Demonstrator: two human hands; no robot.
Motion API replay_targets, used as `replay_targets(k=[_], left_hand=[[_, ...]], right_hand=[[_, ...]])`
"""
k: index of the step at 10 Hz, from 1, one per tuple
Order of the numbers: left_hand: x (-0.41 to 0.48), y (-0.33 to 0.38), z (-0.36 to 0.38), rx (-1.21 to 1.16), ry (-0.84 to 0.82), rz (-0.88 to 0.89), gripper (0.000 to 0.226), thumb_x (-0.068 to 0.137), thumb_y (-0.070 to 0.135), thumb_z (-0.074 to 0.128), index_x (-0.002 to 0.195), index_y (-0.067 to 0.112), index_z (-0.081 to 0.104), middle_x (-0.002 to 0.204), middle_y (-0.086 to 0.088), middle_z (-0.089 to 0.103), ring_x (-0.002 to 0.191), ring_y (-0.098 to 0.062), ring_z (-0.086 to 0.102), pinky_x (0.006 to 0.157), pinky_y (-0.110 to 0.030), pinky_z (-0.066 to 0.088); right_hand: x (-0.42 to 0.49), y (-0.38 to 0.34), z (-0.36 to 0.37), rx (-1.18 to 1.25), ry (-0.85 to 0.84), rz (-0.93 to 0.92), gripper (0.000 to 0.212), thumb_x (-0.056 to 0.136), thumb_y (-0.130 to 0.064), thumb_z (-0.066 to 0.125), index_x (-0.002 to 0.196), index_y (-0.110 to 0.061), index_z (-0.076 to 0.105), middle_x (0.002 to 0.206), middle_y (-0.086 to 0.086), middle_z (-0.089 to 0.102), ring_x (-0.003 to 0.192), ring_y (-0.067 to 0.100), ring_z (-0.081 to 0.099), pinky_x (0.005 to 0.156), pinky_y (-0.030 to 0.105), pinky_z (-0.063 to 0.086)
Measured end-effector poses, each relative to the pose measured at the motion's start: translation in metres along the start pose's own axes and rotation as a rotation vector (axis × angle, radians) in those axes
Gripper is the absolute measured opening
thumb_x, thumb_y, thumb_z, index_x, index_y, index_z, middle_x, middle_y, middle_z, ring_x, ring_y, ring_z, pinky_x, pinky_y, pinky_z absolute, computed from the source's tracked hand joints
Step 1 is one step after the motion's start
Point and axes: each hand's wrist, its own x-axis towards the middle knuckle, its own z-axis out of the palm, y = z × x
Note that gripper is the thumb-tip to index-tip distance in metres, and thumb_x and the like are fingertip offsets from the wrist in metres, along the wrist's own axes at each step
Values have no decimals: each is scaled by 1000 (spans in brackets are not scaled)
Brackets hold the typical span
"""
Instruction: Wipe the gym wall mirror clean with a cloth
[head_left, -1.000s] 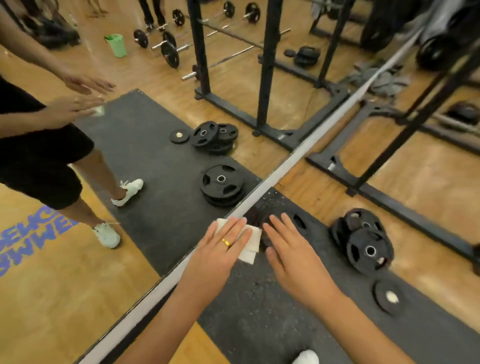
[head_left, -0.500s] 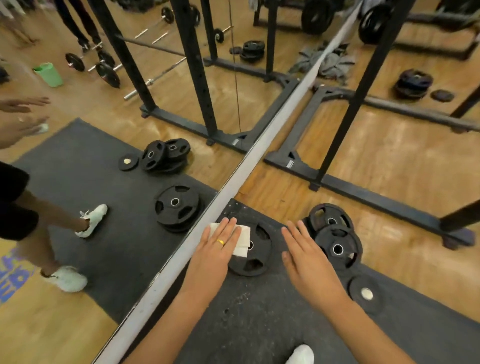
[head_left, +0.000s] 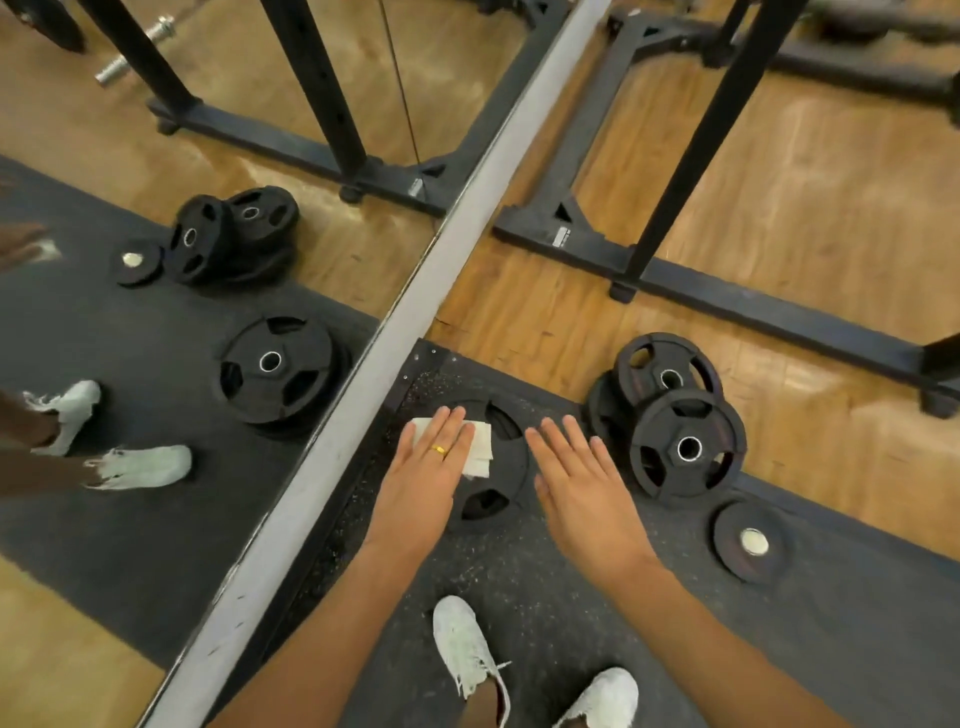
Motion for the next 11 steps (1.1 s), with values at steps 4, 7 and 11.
replay_targets(k=[4,7,11], left_hand=[[81,-39,313,-28,-69,-7,87,61,-14,84,143,-2,56,155,-19,48,144,-36,47,113,-60,36],[143,-53,504,-56,-136,-96,79,98,0,53,165,12,12,173,-7,2,160,-24,1,129,-49,7],[132,-47,518,-146,-242,-134,73,109,41,36,165,21,-7,173,-3,-12,160,-22,-11,129,-51,5]], right_hand=[[85,92,295,31,-139,56,57,111,-24,36,164,-15,18,172,10,12,159,28,0,127,46,2],[129,141,456,46,-182,98,57,111,-24,31,165,-16,13,173,8,5,159,25,-7,126,43,-6],[139,146,462,43,-220,103,57,112,-27,26,165,-16,7,173,7,3,159,24,-10,129,44,-3]])
